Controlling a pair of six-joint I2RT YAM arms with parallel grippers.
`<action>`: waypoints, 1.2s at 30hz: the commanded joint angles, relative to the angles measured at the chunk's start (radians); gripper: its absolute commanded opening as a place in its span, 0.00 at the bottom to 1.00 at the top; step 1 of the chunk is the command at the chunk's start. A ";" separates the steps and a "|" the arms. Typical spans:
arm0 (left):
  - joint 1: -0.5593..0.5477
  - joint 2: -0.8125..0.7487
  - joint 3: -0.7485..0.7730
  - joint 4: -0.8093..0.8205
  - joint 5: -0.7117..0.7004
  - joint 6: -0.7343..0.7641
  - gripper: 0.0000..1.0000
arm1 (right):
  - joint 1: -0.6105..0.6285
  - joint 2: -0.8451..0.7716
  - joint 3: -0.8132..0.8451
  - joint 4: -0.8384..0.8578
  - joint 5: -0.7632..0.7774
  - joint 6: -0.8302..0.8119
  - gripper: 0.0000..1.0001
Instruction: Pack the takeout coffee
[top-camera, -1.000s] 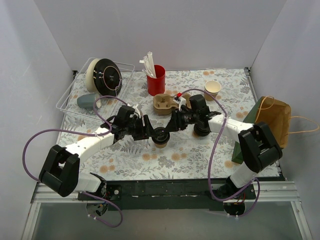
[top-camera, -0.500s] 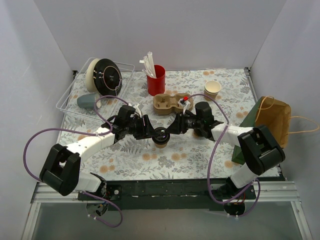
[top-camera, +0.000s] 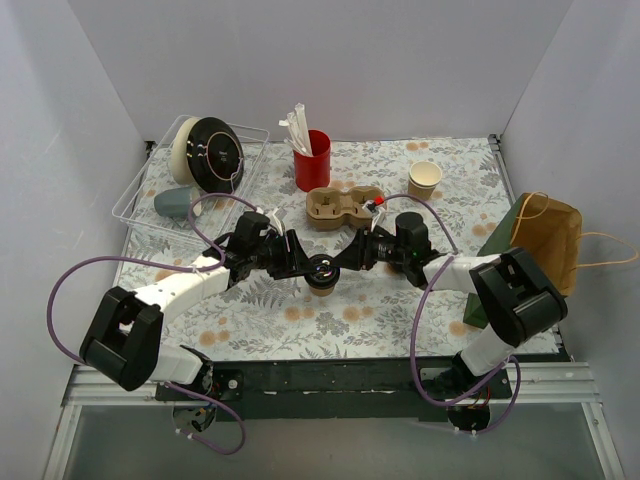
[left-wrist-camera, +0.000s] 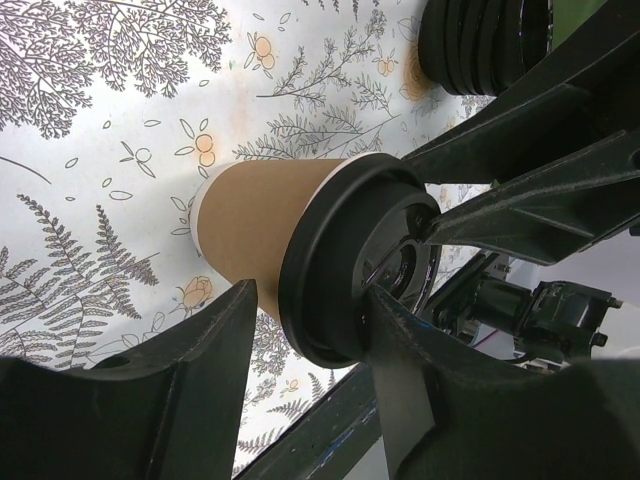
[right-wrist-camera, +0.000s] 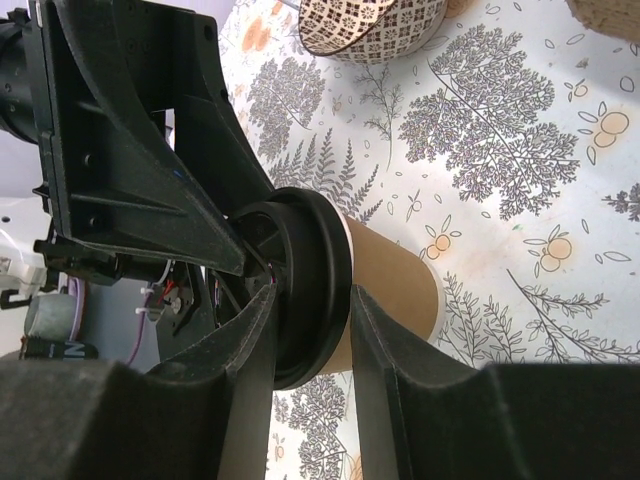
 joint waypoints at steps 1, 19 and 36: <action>0.002 0.038 -0.048 -0.070 -0.118 0.030 0.45 | 0.012 0.065 -0.109 -0.250 0.196 -0.026 0.38; 0.002 0.130 0.192 -0.113 -0.114 0.099 0.55 | 0.020 -0.305 -0.132 -0.257 0.186 0.149 0.58; 0.002 0.069 0.263 -0.139 -0.024 0.104 0.68 | 0.020 -0.379 0.036 -0.473 0.269 -0.030 0.62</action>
